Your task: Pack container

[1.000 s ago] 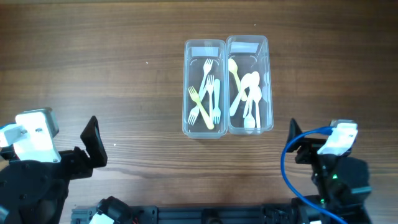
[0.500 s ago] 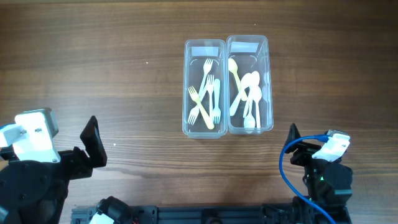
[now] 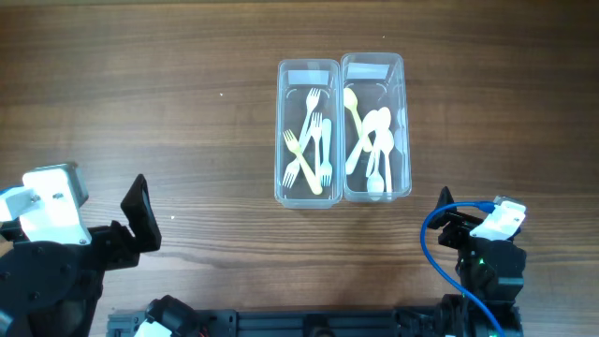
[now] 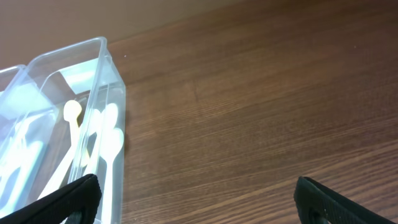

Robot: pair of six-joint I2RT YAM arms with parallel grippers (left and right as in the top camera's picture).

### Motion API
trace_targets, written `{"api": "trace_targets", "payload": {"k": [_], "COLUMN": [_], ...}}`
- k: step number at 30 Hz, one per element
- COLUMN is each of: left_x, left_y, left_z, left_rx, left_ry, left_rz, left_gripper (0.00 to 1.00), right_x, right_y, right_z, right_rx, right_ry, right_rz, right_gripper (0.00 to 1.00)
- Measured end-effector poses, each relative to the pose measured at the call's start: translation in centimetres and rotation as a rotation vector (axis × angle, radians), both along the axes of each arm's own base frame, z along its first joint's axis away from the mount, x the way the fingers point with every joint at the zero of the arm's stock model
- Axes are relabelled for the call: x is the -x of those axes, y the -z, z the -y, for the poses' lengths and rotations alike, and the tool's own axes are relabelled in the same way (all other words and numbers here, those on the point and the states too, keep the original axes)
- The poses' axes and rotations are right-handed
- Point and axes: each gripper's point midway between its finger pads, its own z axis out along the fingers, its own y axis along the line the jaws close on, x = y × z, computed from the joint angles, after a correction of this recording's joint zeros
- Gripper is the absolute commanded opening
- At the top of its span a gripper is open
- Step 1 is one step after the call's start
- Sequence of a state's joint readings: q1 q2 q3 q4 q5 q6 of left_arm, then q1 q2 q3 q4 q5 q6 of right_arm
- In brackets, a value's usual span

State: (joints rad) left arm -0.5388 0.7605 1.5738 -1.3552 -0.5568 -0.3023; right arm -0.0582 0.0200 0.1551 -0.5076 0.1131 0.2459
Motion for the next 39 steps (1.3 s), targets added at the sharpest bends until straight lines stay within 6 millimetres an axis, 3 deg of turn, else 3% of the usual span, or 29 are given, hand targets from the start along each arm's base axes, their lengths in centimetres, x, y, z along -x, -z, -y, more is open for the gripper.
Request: {"api": "trace_targets", "payload": {"k": [30,39], "left_x": [0.0,1.6], "left_y": [0.0,2.7], "left_z": [0.0,-1.0], "left_rx": [0.000,-0.075], "left_ry": [0.000,-0.002], "left_rz": [0.000,-0.129], "left_gripper": [1.00,1.00], "right_x": [0.0,0.0], "right_y": [0.0,0.0], "right_z": [0.0,0.0], "right_rx": [-0.003,-0.003], "right_ry": [0.001,0.001], "right_rz": [0.001,0.001], "right_gripper": [1.00,1.00]}}
